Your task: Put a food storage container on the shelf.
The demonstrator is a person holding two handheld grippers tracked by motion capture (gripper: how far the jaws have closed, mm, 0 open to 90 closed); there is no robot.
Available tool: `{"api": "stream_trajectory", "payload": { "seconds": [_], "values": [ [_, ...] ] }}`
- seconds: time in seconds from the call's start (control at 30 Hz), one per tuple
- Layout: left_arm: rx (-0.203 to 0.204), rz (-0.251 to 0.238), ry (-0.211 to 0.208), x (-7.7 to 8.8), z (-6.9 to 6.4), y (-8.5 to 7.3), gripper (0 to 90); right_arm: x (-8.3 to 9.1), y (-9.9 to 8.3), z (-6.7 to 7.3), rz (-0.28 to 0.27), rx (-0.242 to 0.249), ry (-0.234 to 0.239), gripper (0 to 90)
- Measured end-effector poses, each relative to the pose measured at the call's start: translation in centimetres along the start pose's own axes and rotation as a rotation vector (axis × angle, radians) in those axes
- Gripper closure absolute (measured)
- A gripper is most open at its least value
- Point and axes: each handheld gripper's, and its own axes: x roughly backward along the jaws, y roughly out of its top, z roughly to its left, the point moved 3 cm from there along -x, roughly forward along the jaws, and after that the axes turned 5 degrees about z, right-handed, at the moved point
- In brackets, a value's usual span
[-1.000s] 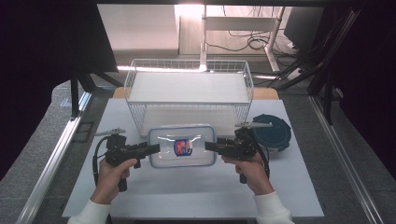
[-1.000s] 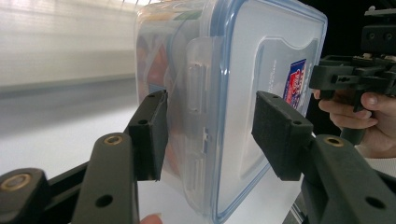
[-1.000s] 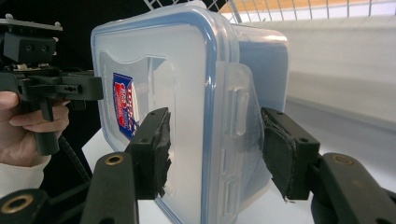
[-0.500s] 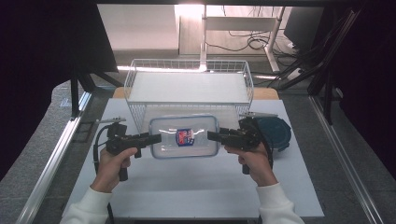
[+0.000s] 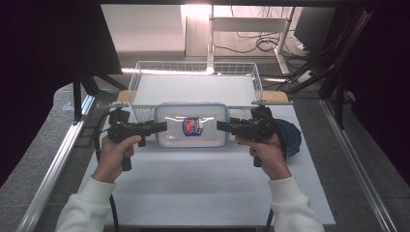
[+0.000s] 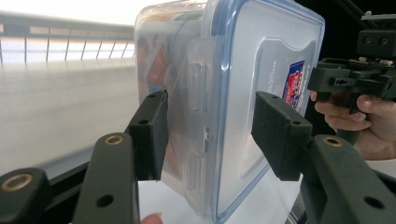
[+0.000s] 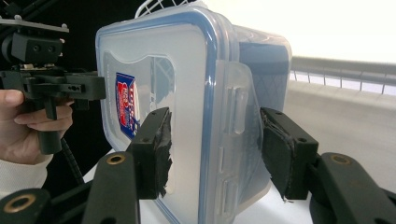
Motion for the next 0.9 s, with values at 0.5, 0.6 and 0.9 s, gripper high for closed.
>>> {"api": "stream_trajectory", "payload": {
  "seconds": [0.5,0.6,0.9],
  "values": [
    [-0.019,-0.007,-0.009,0.0,-0.7,3.4,46.9,1.2,3.0,0.1,-0.022,0.011,-0.012,45.2],
    [-0.022,-0.008,-0.015,0.0,-0.6,4.1,46.9,1.3,3.7,0.1,-0.018,0.015,-0.019,45.2],
    [-0.030,-0.015,-0.026,0.3,-0.5,6.3,46.9,1.6,6.0,0.2,-0.029,0.026,-0.025,45.4]
  ]
}}
